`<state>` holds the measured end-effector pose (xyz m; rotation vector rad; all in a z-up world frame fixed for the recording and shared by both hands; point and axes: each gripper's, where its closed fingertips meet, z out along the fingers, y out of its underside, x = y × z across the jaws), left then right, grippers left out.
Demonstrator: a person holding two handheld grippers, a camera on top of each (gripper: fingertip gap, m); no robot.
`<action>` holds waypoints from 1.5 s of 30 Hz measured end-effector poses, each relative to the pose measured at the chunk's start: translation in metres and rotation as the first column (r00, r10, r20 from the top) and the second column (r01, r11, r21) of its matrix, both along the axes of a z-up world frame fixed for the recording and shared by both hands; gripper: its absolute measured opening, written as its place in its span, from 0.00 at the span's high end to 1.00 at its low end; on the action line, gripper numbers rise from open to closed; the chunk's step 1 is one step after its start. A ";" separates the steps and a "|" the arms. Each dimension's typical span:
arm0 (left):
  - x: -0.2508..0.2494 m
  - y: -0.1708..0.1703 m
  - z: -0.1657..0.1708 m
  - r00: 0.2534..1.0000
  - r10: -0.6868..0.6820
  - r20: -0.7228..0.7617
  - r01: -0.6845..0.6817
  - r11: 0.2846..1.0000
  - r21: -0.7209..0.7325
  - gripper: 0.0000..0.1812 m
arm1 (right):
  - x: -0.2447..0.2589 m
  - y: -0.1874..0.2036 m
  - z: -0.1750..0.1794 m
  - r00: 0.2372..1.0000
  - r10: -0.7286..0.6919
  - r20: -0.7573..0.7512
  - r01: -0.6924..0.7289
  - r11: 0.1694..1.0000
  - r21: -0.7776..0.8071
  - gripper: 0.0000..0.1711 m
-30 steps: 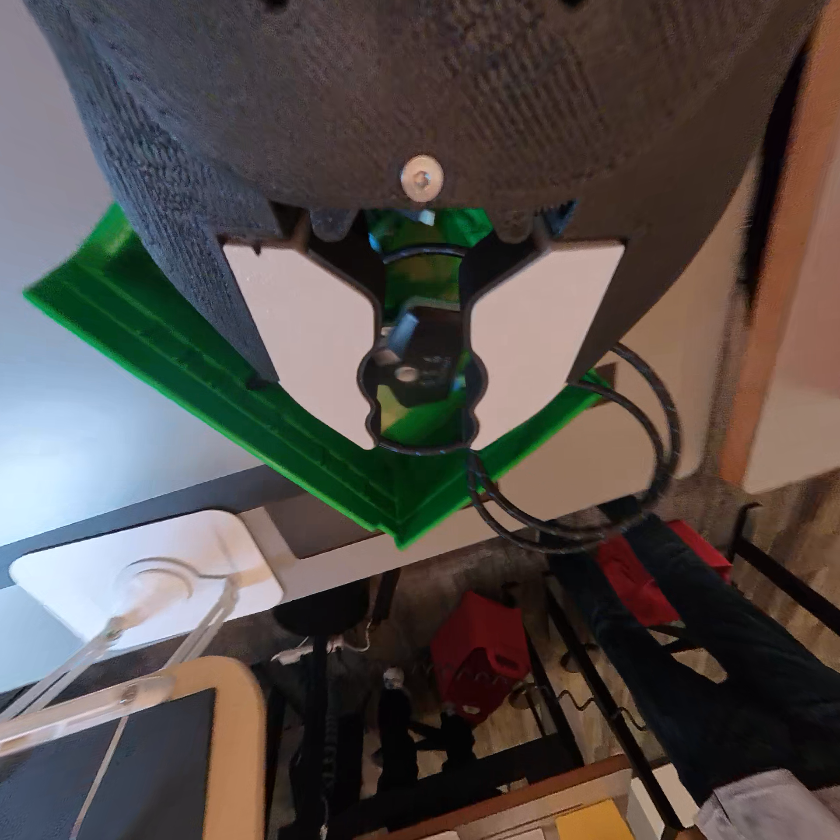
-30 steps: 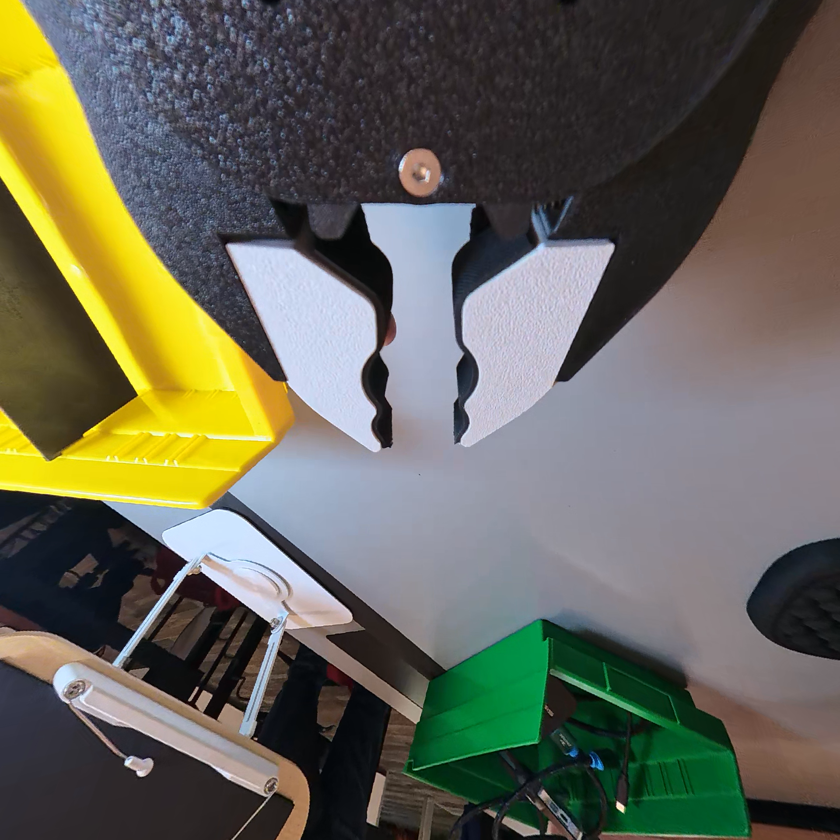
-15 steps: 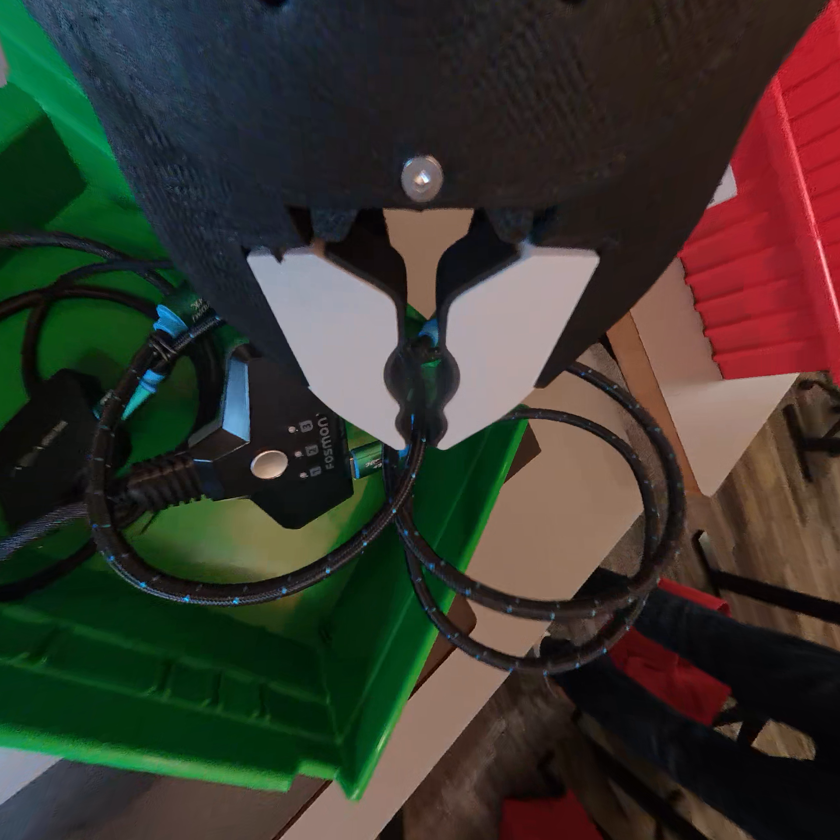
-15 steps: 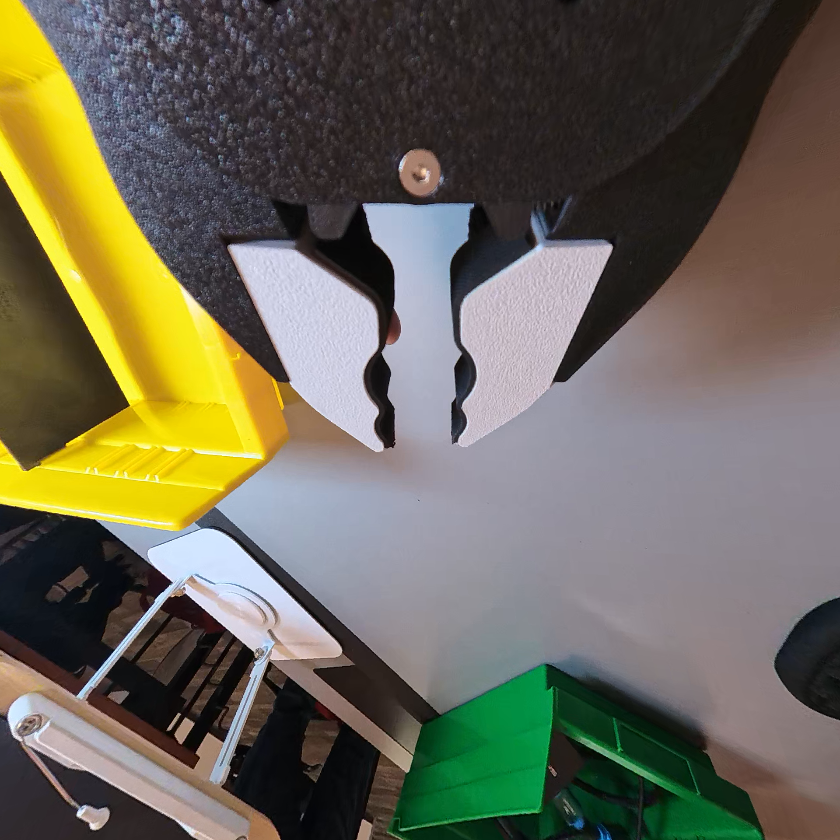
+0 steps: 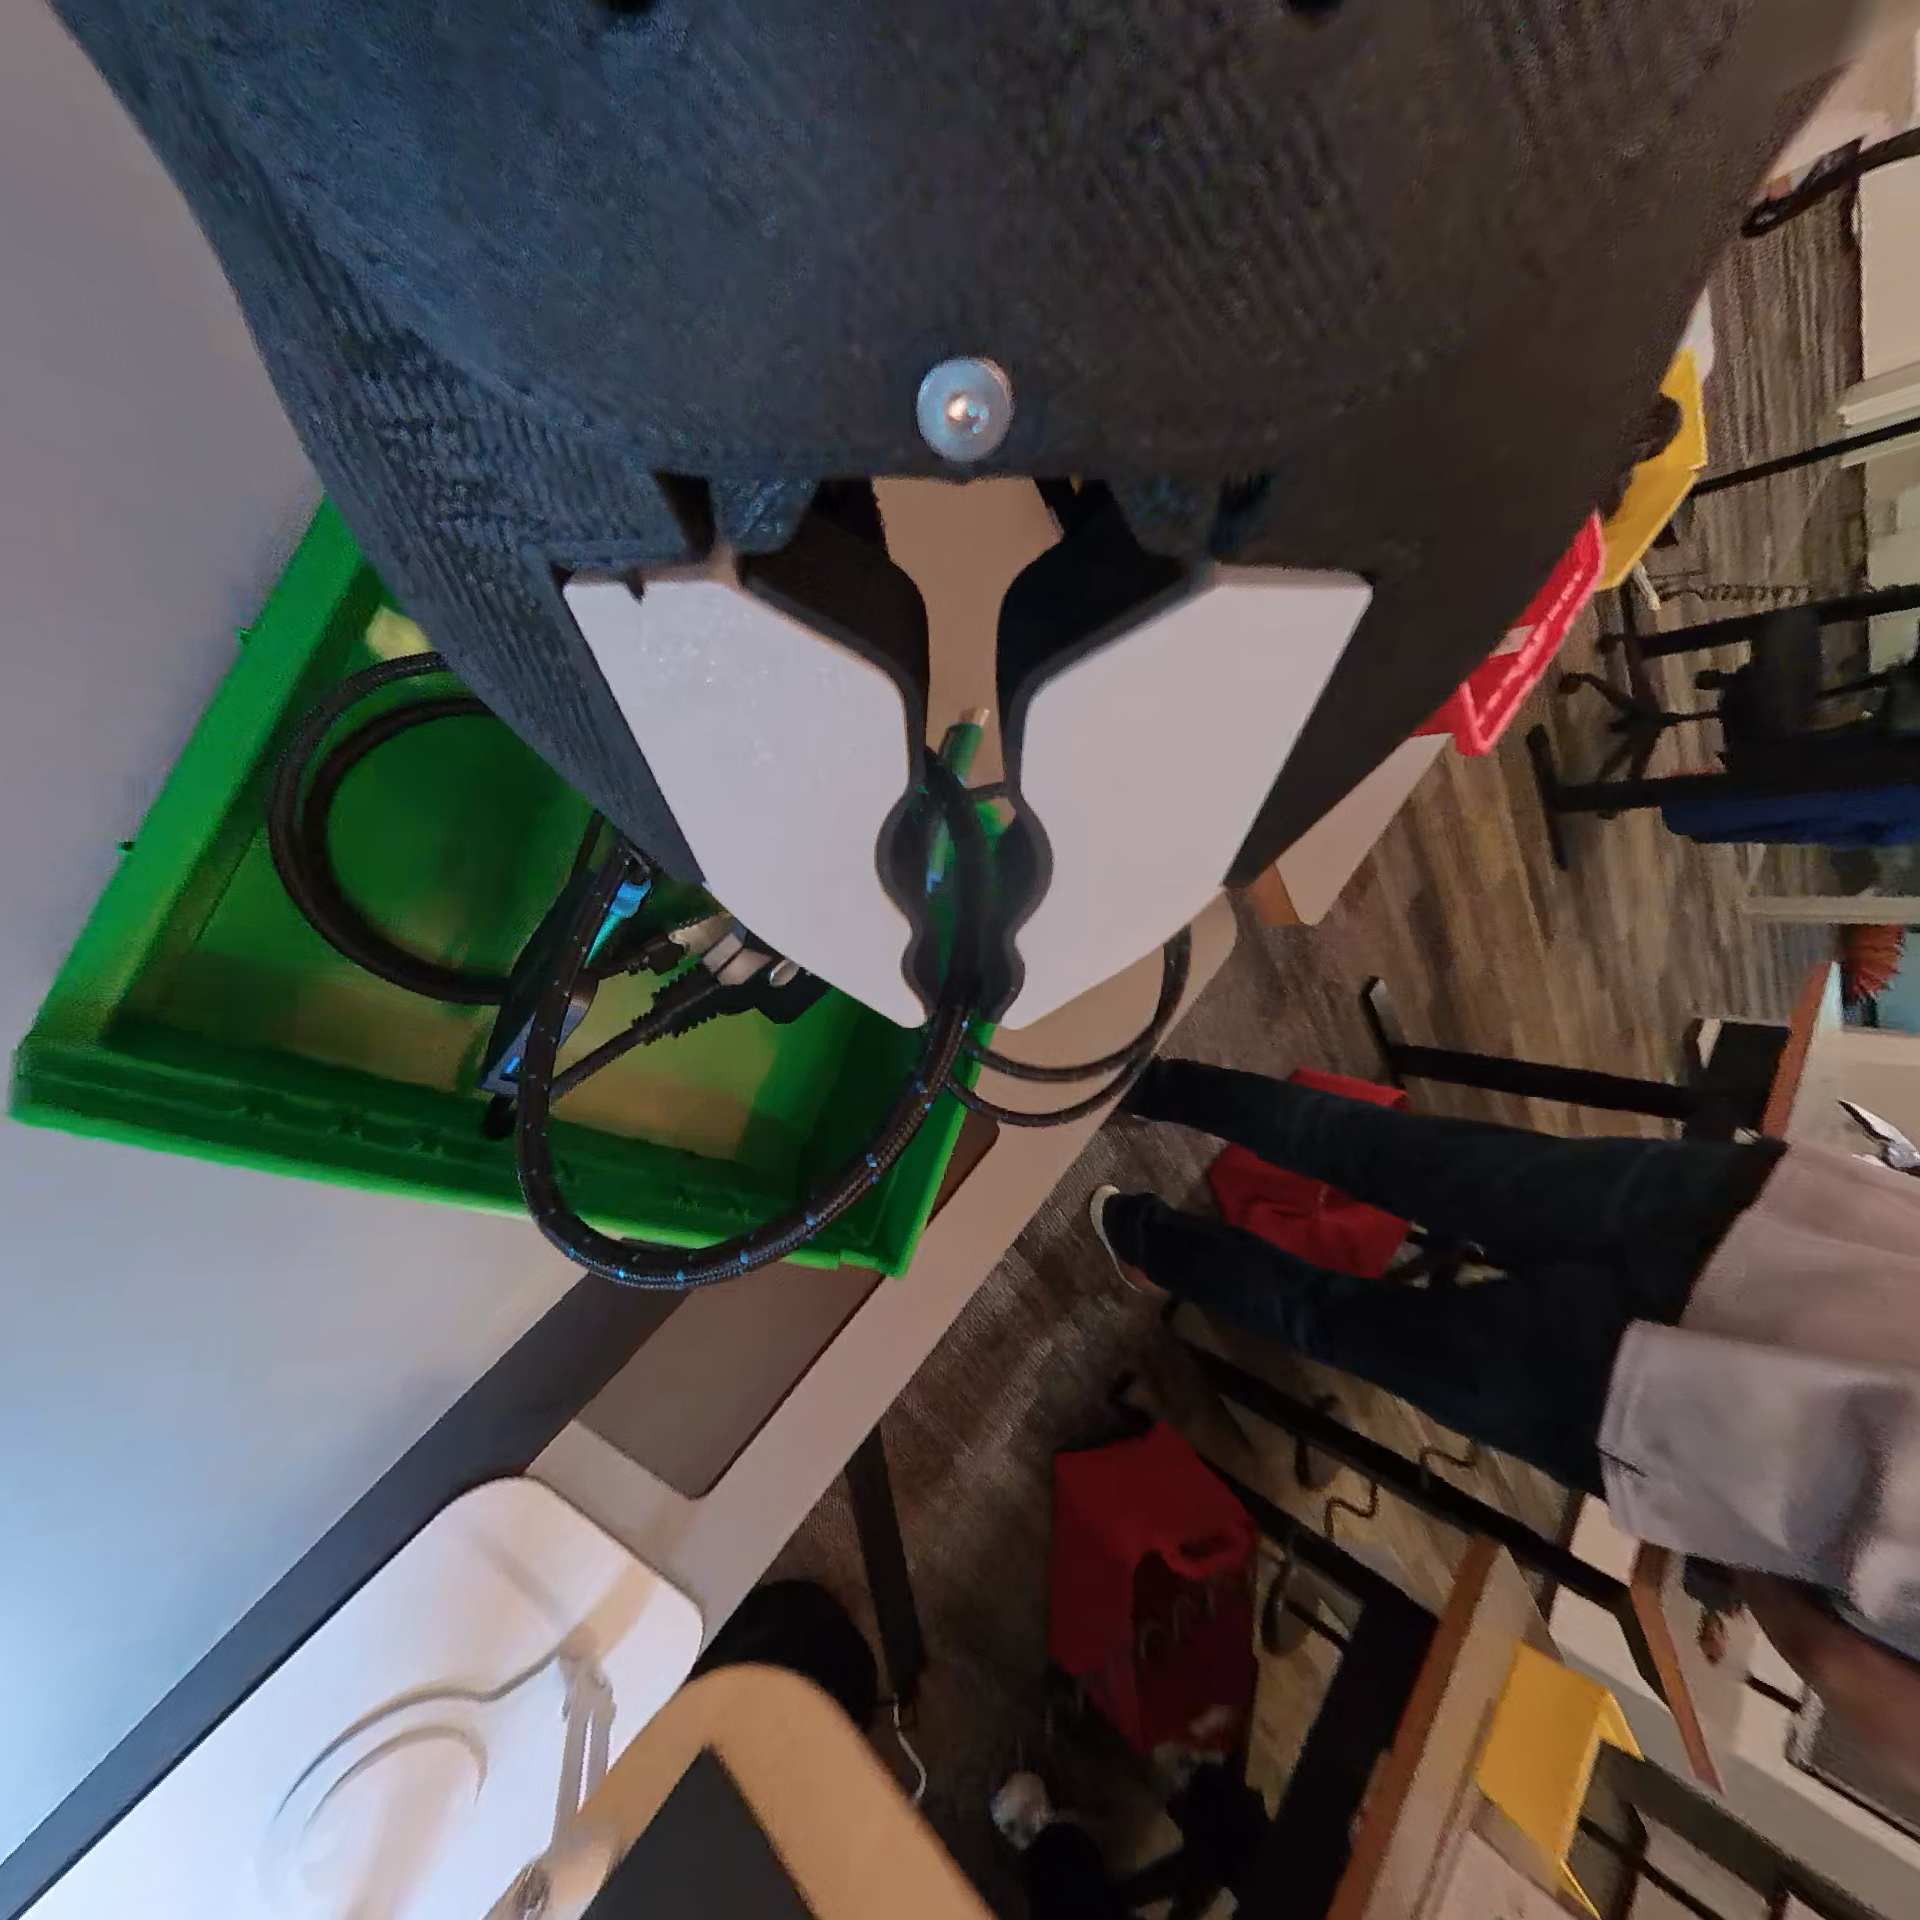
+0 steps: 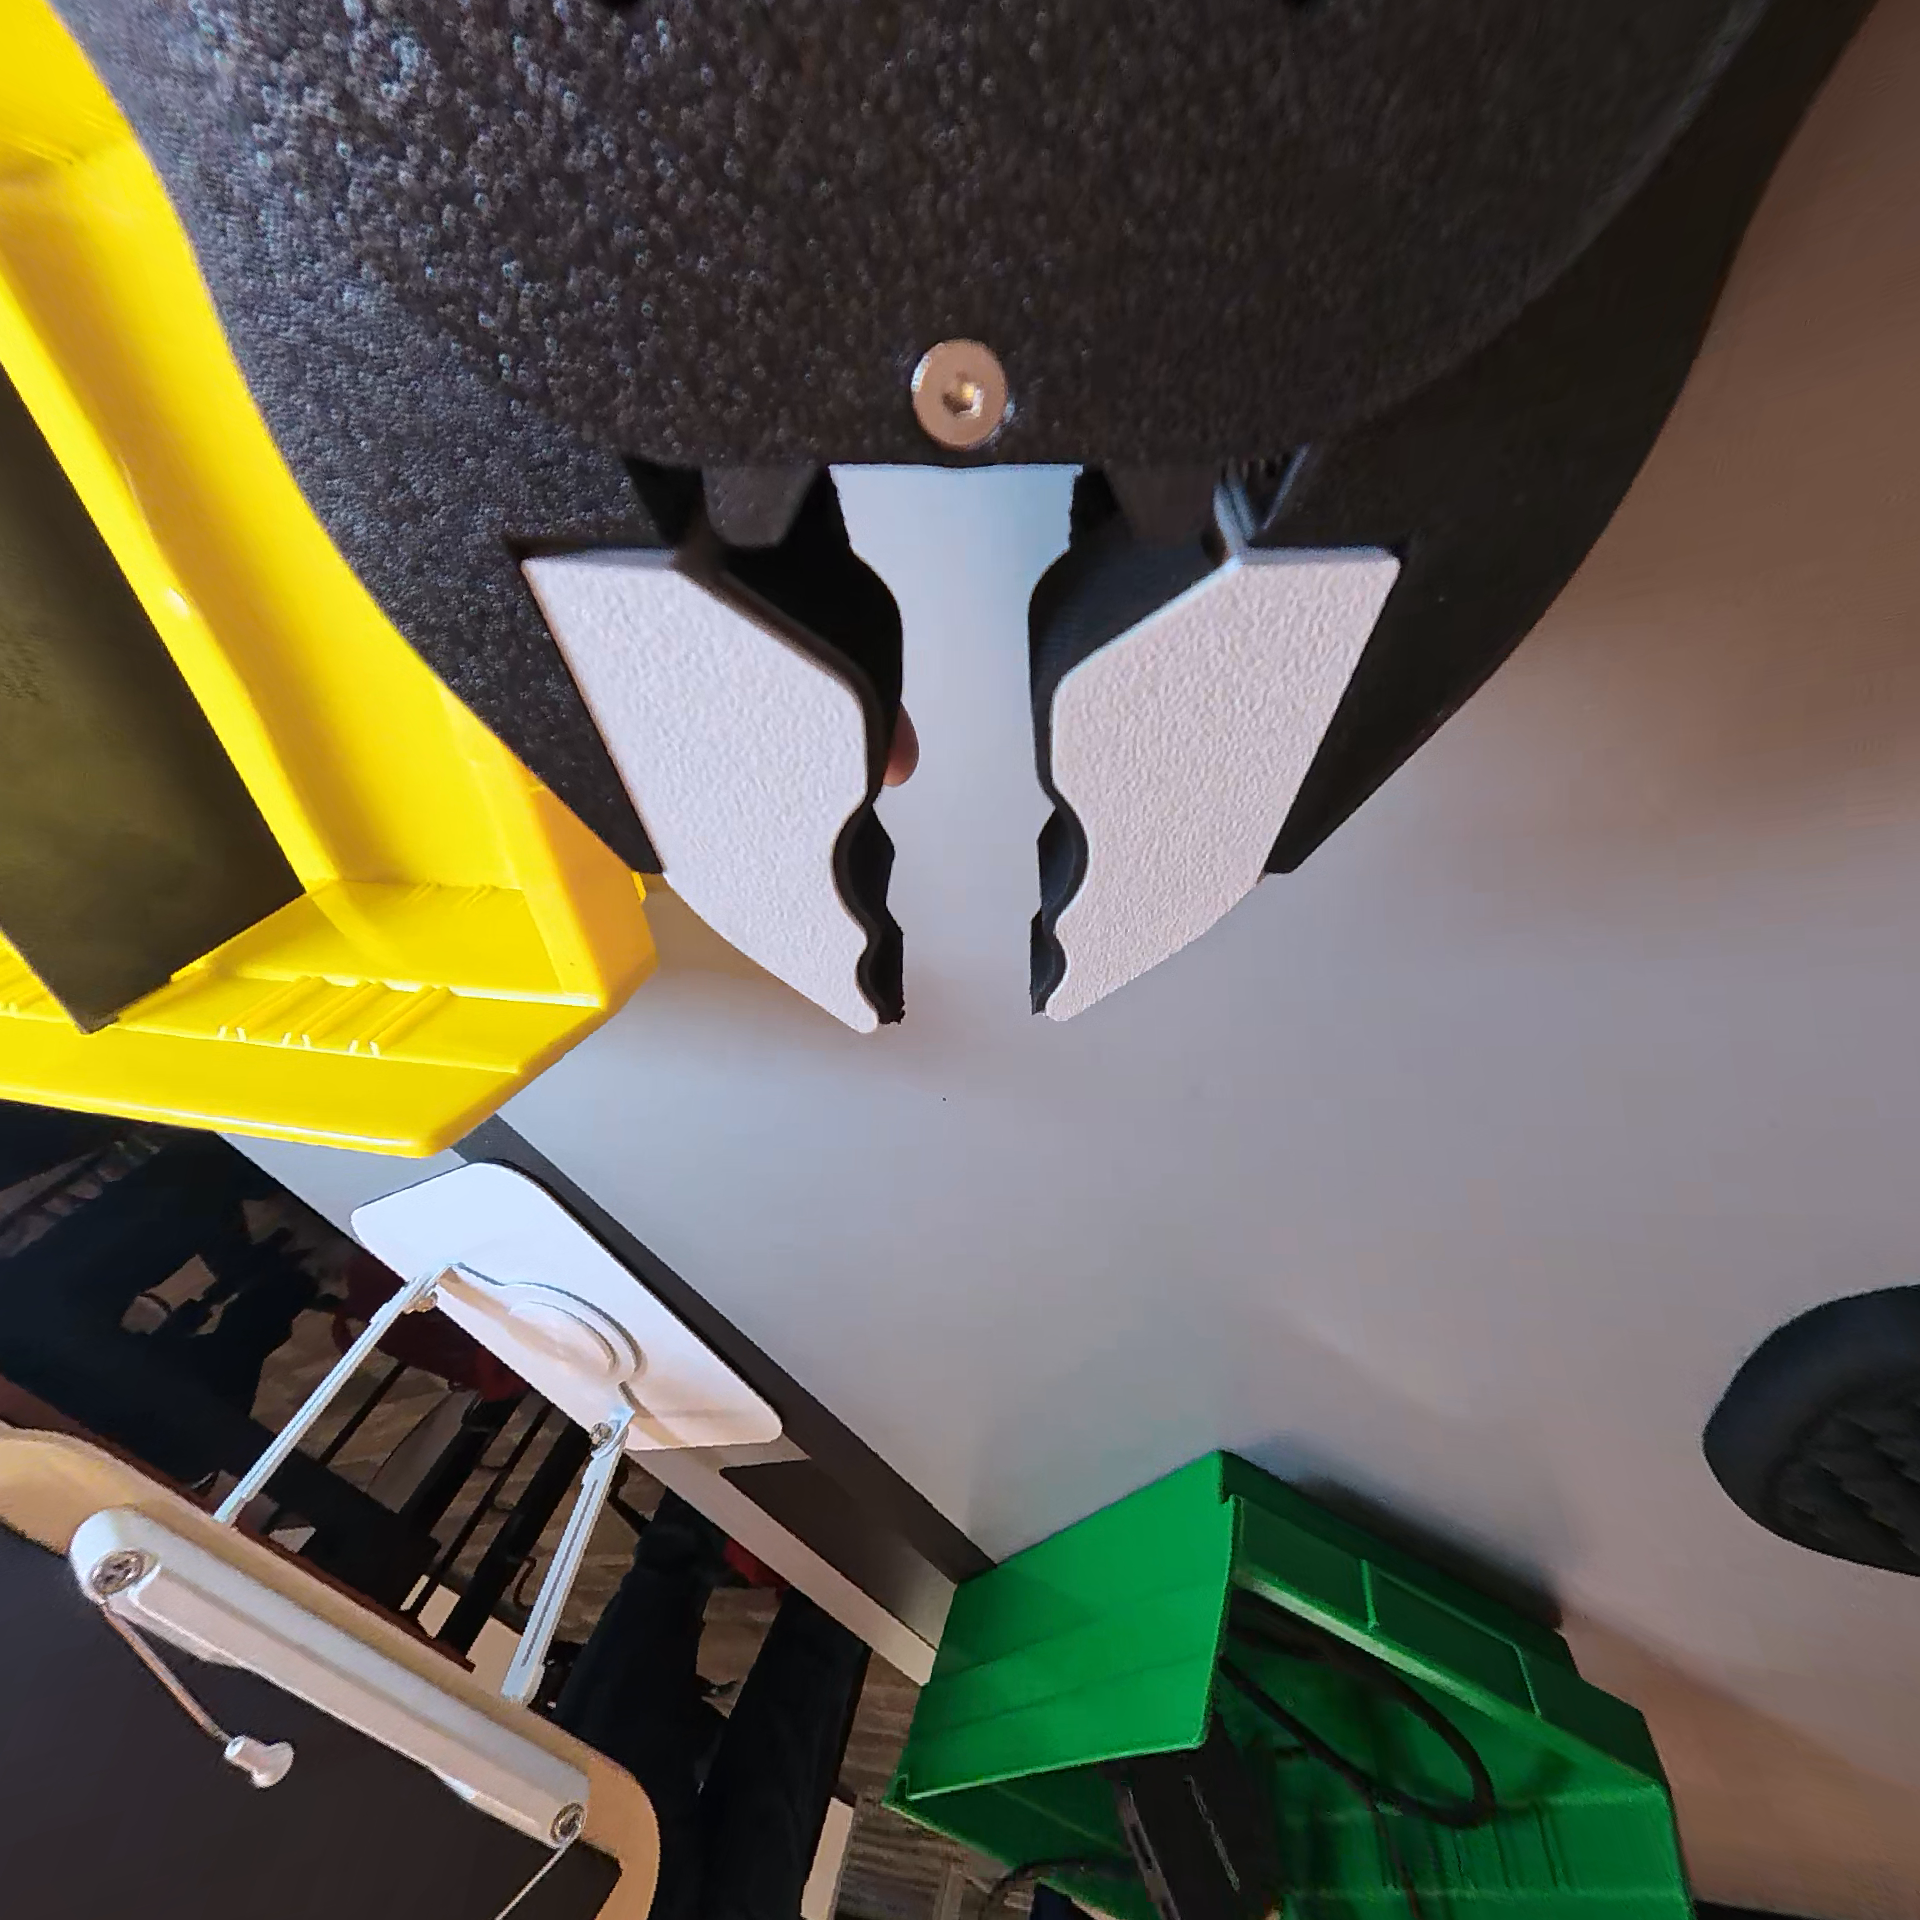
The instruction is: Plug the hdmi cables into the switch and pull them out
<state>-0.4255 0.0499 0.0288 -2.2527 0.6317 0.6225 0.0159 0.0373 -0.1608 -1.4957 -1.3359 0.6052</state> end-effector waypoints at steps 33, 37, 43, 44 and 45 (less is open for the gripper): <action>0.346 -0.038 -0.017 0.650 -0.679 0.342 0.606 0.735 0.306 0.80 | -0.048 -0.106 0.013 0.880 0.396 -0.264 -0.471 0.802 -0.367 0.92; 0.347 -0.063 -0.004 0.672 -0.716 0.191 0.579 0.668 0.467 0.78 | -0.045 -0.094 0.023 0.869 0.246 -0.428 -0.474 0.663 -0.579 0.92; 0.392 -0.109 -0.078 0.637 -0.771 0.011 0.703 0.587 0.402 0.81 | -0.037 -0.050 0.036 0.808 -0.098 -0.581 -0.437 0.562 -0.702 0.92; 0.397 -0.110 -0.096 0.639 -0.769 -0.008 0.713 0.588 0.382 0.81 | -0.034 -0.041 0.038 0.789 -0.161 -0.593 -0.418 0.568 -0.709 0.92; 0.401 -0.106 -0.112 0.649 -0.760 -0.037 0.717 0.594 0.366 0.81 | -0.031 -0.034 0.040 0.767 -0.216 -0.604 -0.406 0.567 -0.717 0.92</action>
